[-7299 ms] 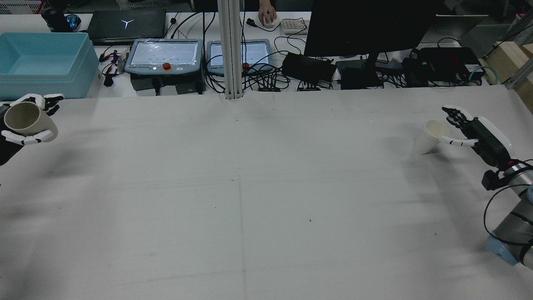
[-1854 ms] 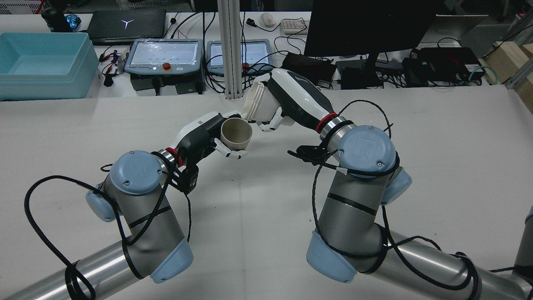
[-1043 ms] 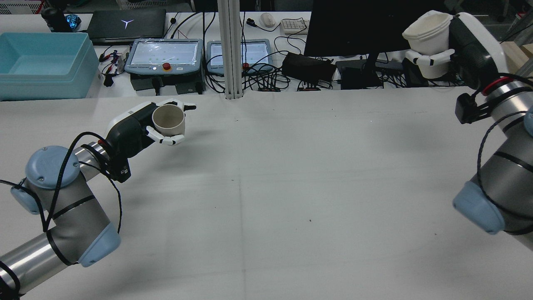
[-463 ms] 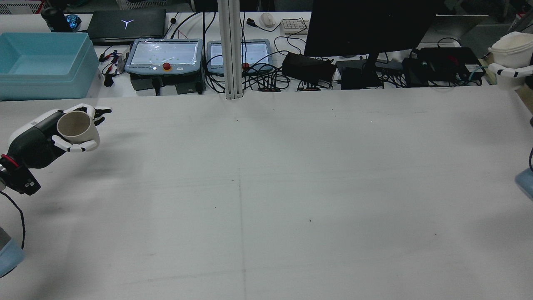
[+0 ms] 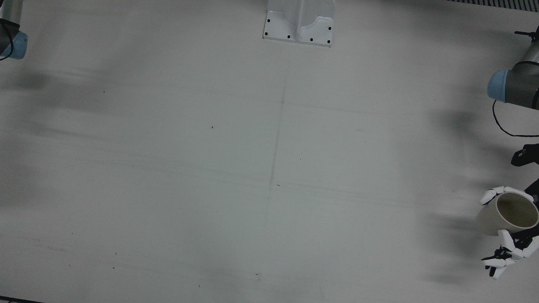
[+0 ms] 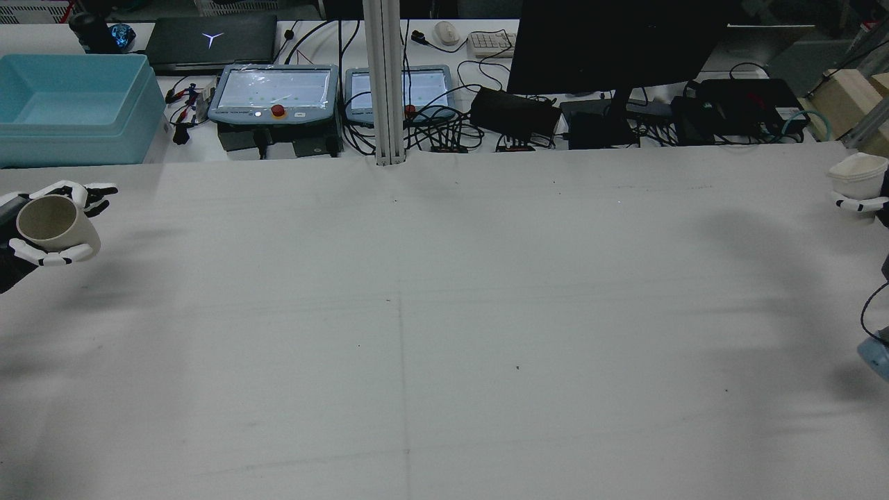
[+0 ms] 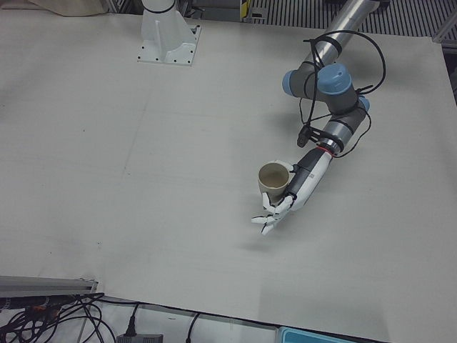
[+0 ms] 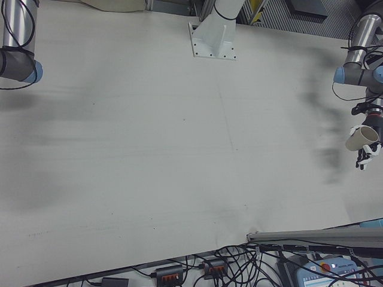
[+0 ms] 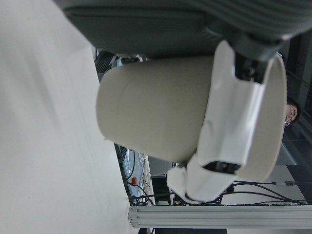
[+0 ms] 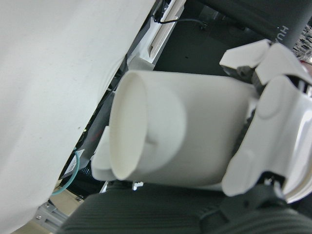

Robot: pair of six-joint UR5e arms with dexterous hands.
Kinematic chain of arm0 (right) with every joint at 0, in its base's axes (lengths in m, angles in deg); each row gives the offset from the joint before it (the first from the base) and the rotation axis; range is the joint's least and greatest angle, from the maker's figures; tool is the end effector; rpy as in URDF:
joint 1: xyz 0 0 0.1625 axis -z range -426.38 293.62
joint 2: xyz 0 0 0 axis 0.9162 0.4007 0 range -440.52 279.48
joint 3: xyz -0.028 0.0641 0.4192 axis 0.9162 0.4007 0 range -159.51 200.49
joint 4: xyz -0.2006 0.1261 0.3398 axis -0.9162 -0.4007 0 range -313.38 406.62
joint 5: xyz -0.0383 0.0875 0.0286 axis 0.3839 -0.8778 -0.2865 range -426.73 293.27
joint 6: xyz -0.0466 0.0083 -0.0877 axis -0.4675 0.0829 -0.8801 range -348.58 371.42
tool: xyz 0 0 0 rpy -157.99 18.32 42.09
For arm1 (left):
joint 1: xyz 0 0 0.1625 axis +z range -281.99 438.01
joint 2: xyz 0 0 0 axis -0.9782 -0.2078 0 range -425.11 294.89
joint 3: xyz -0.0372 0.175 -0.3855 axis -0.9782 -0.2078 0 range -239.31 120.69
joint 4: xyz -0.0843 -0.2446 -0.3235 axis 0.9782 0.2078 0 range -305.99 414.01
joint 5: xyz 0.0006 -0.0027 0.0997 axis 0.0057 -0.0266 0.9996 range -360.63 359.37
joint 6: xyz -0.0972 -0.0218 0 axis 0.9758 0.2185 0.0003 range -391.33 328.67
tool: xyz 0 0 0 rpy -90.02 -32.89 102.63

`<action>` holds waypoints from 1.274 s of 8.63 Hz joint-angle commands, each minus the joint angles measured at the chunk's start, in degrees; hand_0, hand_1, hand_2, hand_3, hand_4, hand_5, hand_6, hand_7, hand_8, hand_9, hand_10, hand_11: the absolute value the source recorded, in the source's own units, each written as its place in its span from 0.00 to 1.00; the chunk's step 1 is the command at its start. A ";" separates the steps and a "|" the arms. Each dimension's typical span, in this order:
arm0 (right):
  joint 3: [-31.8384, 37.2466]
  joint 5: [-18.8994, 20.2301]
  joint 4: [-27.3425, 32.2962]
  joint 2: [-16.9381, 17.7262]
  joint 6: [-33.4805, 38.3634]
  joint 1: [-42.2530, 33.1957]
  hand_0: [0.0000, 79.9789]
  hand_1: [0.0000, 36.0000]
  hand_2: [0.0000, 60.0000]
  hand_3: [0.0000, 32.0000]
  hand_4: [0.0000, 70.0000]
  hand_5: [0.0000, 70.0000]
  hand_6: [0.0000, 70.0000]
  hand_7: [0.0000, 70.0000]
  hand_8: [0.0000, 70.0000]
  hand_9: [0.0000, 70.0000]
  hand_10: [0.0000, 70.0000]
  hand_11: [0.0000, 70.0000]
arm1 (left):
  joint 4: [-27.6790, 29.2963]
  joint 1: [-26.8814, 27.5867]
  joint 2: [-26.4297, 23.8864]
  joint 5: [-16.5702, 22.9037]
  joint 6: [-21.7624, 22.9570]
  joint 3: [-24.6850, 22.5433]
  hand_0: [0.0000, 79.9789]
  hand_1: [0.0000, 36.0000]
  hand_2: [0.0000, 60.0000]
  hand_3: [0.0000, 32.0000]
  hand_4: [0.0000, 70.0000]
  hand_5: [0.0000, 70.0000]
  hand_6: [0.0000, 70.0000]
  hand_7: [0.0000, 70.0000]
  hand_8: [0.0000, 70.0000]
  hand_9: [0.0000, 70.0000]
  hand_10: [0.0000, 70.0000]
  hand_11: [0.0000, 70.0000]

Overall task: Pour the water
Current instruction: 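Raise the white cup upright and move both hands apart, then lower the white cup to the table and release it with the right hand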

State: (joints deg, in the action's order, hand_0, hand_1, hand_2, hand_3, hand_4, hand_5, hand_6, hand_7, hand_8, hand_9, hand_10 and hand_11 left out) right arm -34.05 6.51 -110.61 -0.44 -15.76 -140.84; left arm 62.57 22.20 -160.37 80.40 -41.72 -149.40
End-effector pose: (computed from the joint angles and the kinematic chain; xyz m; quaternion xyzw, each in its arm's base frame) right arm 0.0174 -0.5420 0.8545 0.1742 -0.6682 0.7037 0.1672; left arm 0.1855 -0.5378 0.6224 -0.1148 0.7781 -0.5919 0.1761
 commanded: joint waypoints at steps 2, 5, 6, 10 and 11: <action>8.14 -7.67 4.38 -1.69 0.37 5.29 0.58 0.19 0.30 0.00 0.48 0.78 0.66 0.81 0.50 0.68 0.84 1.00 | 0.85 -0.18 1.13 0.01 -0.07 0.44 1.00 1.00 1.00 0.00 1.00 1.00 0.18 0.36 0.12 0.09 0.07 0.12; 7.97 -7.41 4.30 -1.07 2.92 5.29 0.57 0.06 0.00 0.00 0.14 0.07 0.10 0.06 0.01 0.00 0.06 0.10 | 2.08 0.09 1.13 0.01 -0.60 3.15 0.97 1.00 1.00 0.00 1.00 1.00 0.18 0.35 0.12 0.09 0.07 0.12; 7.88 -7.32 4.21 -1.07 5.10 5.20 0.53 0.00 0.00 0.04 0.01 0.00 0.00 0.00 0.00 0.00 0.00 0.00 | 2.25 0.17 1.13 0.01 -0.77 4.03 0.94 0.98 1.00 0.00 1.00 1.00 0.18 0.35 0.12 0.09 0.07 0.12; 6.83 -6.88 4.21 -1.16 7.32 1.17 0.51 0.00 0.00 0.39 0.00 0.00 0.00 0.00 0.00 0.00 0.00 0.00 | 9.71 0.44 0.52 -0.08 -2.08 12.99 0.94 0.87 0.76 0.00 1.00 1.00 0.17 0.34 0.13 0.09 0.06 0.11; 4.21 -6.88 4.12 0.67 7.06 0.98 0.51 0.01 0.00 0.35 0.00 0.00 0.00 0.00 0.00 0.00 0.00 0.00 | 10.95 0.79 0.34 -0.17 -2.09 15.18 0.94 0.79 0.57 0.00 1.00 1.00 0.17 0.33 0.13 0.08 0.06 0.10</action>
State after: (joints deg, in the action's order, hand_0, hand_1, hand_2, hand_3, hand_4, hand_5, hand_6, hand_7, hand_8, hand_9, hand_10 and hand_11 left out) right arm -26.82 -0.60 -106.41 -1.56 -8.72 -138.34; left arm 70.16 22.56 -159.65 80.32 -43.22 -138.85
